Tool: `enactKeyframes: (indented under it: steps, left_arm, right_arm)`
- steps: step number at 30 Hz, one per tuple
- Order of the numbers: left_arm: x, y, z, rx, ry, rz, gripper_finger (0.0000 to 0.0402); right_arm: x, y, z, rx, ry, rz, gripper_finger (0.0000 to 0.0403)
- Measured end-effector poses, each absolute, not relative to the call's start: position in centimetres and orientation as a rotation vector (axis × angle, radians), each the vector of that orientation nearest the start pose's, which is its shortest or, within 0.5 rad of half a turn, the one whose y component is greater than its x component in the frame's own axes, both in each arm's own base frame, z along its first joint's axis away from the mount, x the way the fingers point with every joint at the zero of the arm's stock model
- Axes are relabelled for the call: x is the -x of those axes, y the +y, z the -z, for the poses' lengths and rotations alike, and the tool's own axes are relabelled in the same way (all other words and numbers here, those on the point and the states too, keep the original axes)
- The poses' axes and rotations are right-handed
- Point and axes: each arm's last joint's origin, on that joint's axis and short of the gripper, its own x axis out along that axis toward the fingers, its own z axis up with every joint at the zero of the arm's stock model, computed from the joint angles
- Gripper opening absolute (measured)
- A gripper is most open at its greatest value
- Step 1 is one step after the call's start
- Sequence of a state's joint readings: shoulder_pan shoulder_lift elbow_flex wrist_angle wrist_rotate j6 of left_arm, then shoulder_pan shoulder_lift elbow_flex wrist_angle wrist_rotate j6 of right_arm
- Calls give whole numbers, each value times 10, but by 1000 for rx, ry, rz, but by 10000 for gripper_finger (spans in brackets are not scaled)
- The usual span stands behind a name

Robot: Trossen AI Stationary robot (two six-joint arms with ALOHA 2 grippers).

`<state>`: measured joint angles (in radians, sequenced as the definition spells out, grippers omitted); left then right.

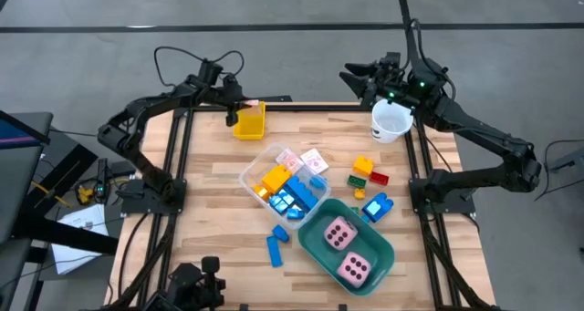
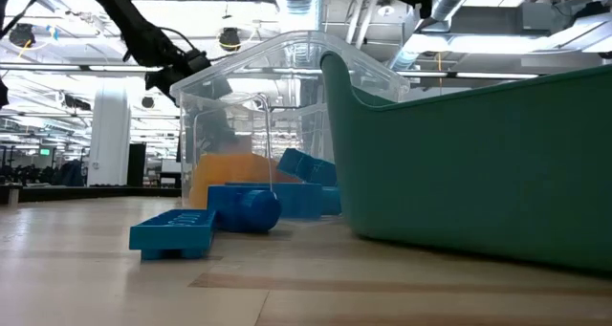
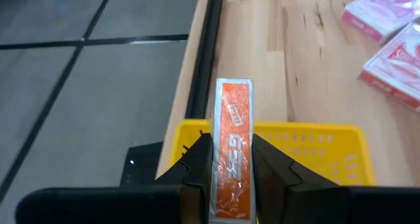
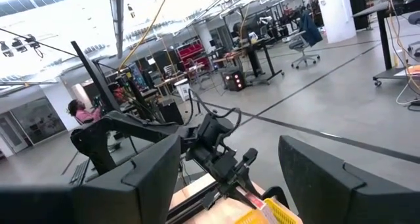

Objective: Pick & Place Toys
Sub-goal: Put the orange deck of cards into the yellow bin

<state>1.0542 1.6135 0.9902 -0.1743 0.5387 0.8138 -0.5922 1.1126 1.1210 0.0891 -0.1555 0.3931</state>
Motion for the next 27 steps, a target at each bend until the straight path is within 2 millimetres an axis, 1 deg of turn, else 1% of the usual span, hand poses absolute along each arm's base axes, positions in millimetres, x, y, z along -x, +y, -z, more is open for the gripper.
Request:
enactKeyframes:
  steps: [4, 8, 14, 20, 23, 27]
  left_arm:
    - [-180, 286, -194, -202, 708, -223, 60]
    - [-181, 288, -185, -191, 730, -207, 60]
    - [-176, 293, -184, -196, 728, -226, 60]
    - [-163, 299, -184, -175, 729, -255, 60]
    - [-162, 300, -185, -181, 718, -259, 60]
    - [-167, 299, -186, -195, 688, -229, 60]
  right_arm:
    - [-205, -132, -411, -352, -172, 413, 249]
    - [-205, -132, -411, -354, -170, 414, 249]
    - [-205, -133, -410, -357, -168, 432, 249]
    - [-205, -133, -408, -366, -146, 445, 249]
    - [-205, -133, -407, -370, -136, 447, 249]
    - [-204, -135, -406, -371, -133, 455, 249]
